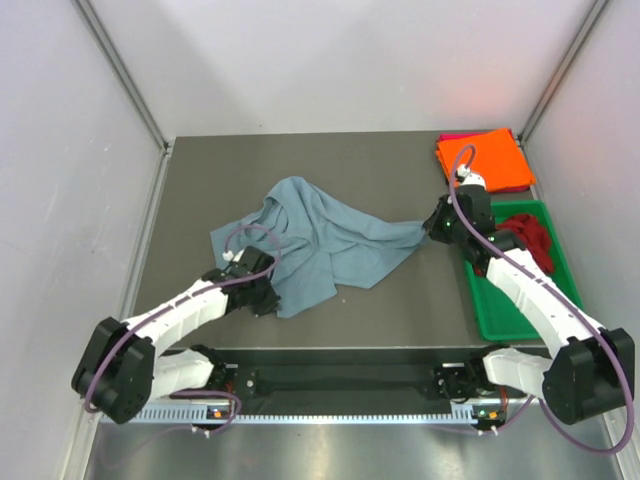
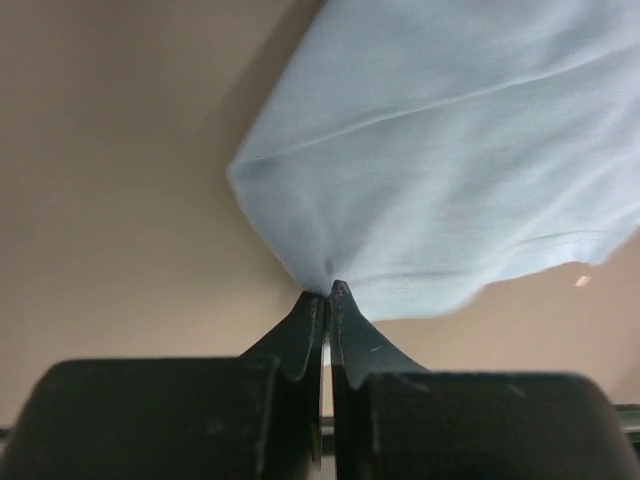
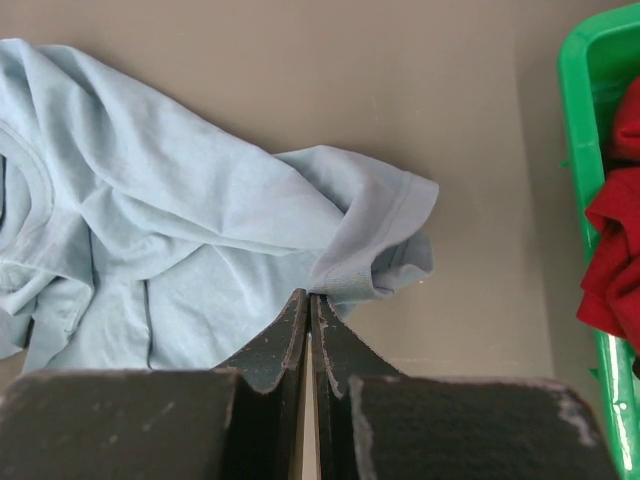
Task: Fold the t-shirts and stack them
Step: Flatten the tshirt out
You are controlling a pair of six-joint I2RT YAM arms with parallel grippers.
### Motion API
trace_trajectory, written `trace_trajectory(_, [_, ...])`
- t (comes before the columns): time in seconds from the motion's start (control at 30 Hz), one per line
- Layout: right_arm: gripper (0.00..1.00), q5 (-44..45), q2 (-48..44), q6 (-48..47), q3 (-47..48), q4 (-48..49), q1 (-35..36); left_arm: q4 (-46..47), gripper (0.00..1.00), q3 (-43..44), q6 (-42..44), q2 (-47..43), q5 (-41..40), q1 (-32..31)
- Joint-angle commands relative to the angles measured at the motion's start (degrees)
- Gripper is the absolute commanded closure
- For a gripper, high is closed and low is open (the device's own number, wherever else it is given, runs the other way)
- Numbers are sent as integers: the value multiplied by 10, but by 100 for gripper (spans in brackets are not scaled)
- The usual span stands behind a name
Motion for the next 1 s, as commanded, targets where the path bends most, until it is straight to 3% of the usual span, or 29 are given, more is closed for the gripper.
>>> trace_trajectory(0.0, [100,17,-10,-6,28,-4,-3,-55,100,100,39,4,-36,-2])
trace_trajectory(0.13, [100,57,17,-12,122,-31,-3,-124,100,357,125,28,-147,18])
trace_trajectory(0.17, [100,64,37,-15,182,-38,-7,-136,100,409,141,39,-172,30])
trace_trajectory(0.2, [100,67,49,-17,216,-58,-11,-146,100,521,156,70,-177,42])
trace_trajectory(0.3, [100,72,93,-23,365,-114,-22,-203,100,700,199,142,-168,94])
trace_trajectory(0.33, [100,73,101,-29,400,-128,-23,-219,100,818,212,158,-173,105])
trace_trajectory(0.43, [100,67,118,-39,510,-173,-24,-267,100,997,234,199,-207,109])
trace_trajectory(0.5, [100,60,109,-45,551,-196,-24,-283,100,1056,242,200,-216,109])
trace_trajectory(0.6, [100,58,73,-54,544,-206,-25,-262,100,1027,249,151,-226,109])
trace_trajectory(0.7, [100,47,33,-59,505,-212,-24,-245,100,919,251,99,-216,110])
trace_trajectory(0.8, [100,39,-4,-56,462,-216,-24,-247,100,873,255,68,-214,110])
trace_trajectory(0.97, [100,5,-70,-54,387,-221,-24,-254,100,839,253,29,-181,110])
